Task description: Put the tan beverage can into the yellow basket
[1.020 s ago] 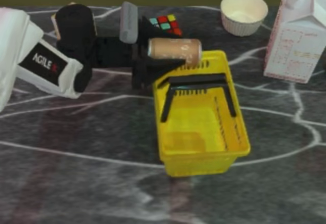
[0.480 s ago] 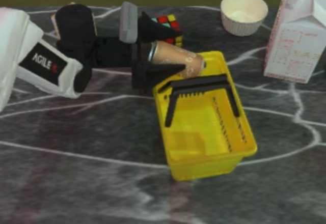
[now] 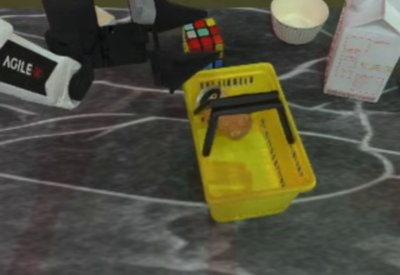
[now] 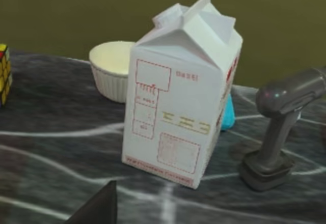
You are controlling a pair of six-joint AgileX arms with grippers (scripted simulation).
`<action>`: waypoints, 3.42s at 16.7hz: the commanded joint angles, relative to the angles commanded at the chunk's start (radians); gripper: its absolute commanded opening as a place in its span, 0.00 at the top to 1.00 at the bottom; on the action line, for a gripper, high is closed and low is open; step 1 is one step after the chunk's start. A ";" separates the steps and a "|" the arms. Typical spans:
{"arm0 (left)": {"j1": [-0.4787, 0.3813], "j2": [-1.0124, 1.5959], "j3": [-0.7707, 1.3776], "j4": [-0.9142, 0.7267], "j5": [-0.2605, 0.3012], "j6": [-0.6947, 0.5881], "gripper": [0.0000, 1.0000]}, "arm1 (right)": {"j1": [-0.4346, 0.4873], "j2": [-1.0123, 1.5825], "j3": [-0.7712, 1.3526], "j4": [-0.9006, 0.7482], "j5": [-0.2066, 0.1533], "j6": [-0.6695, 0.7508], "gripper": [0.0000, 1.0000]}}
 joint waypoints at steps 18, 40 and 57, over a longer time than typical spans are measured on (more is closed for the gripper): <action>0.243 -1.846 -0.994 -0.800 -0.949 -0.044 0.00 | 0.477 1.769 1.698 -1.109 0.014 -0.808 0.00; 0.279 -2.201 -1.216 -0.939 -1.158 0.001 0.00 | 0.572 2.080 1.904 -1.231 0.012 -0.961 0.00; 0.279 -2.201 -1.216 -0.939 -1.158 0.001 0.00 | 0.572 2.080 1.904 -1.231 0.012 -0.961 1.00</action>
